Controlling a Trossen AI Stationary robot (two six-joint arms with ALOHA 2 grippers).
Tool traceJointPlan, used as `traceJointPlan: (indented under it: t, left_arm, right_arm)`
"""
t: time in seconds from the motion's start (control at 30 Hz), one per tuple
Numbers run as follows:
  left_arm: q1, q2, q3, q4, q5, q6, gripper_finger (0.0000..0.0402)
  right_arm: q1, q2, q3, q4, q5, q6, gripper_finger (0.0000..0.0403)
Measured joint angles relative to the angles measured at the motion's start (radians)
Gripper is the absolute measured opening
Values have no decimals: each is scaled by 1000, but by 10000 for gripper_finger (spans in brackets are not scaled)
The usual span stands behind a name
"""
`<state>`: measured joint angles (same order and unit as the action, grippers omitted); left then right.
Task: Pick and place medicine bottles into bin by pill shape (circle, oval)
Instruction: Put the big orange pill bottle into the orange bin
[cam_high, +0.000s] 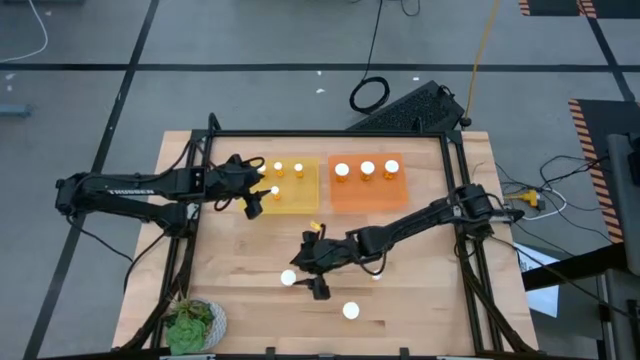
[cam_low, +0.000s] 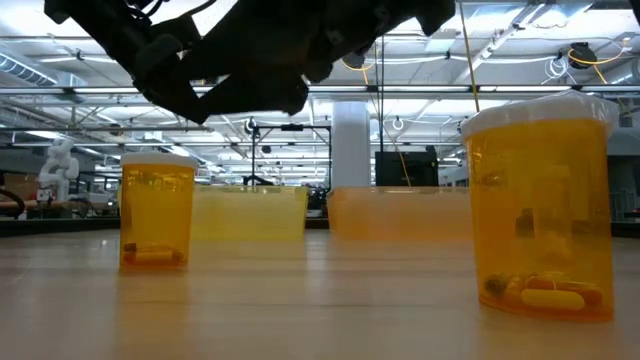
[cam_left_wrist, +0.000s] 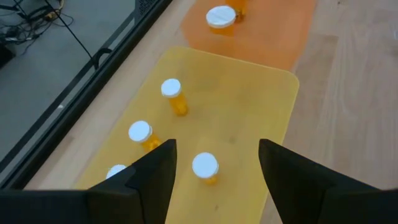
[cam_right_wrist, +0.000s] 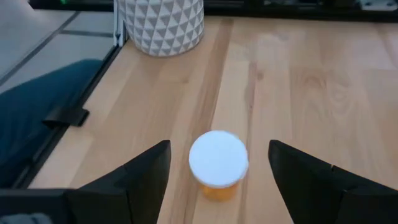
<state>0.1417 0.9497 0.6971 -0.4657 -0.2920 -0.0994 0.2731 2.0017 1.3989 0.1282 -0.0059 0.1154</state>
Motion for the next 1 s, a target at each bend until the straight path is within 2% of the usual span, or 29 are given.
traceJointPlan:
  t: [0.27,0.37,0.73,1.0]
  left_arm:
    - [0,0,0,2,0,-1,232]
    - [0,0,0,5,0,-3,232]
    - [0,0,0,6,0,-3,232]
    - [0,0,0,6,0,-2,232]
  right_arm:
    - [3,60,5,87,1,-18,333]
    - [3,86,6,138,2,-13,347]
    - [-2,141,5,159,-13,-18,349]
    - [-1,142,5,169,-26,-23,314]
